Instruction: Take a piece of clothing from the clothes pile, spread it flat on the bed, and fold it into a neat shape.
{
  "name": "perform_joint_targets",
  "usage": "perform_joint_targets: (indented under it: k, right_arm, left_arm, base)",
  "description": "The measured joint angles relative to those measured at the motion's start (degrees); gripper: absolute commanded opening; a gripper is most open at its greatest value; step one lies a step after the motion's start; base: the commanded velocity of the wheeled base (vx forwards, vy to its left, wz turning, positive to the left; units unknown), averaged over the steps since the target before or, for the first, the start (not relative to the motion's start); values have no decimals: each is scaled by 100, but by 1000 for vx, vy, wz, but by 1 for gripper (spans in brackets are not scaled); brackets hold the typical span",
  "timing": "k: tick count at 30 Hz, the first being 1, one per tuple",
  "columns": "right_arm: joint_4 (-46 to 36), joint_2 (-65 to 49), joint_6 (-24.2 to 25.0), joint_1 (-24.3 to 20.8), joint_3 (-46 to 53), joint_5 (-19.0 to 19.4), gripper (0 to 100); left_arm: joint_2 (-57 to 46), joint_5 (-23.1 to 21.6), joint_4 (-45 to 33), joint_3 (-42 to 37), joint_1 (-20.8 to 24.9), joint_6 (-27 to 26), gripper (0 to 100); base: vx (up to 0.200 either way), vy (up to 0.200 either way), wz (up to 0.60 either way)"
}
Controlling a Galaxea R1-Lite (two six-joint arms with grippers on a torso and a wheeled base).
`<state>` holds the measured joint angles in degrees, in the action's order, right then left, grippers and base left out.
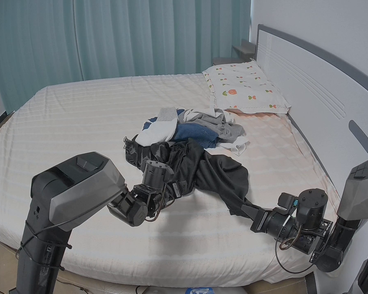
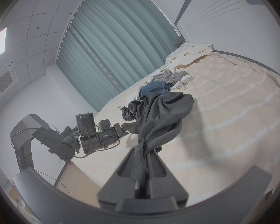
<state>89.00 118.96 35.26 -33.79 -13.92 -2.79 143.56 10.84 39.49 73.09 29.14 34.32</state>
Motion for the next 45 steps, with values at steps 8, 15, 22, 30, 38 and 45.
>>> perform_joint_targets:
  k: [8,15,22,30,38,45]
  right_arm:
    - [0,-24,0,-2,9,-2,0]
    - [-2,-35,0,-2,-18,-2,0]
    - [-2,-71,-9,15,-22,-2,0]
    - [-2,-95,0,34,-18,1,0]
    - [-5,-95,35,34,-33,15,0]
    - [-2,-95,82,39,-51,63,0]
  left_arm:
    - [-23,191,-221,77,0,4,100]
    - [-95,288,-418,236,-34,-18,100]
    - [162,352,-429,416,-39,-49,100]
    - [418,478,-524,758,-39,-57,100]
    - [647,519,-1126,1314,-41,182,0]
    - [477,506,-1146,1191,-105,551,0]
  base:
    - [0,0,0]
    - [0,0,0]
    - [0,0,0]
    - [0,0,0]
    - [0,0,0]
    - [0,0,0]
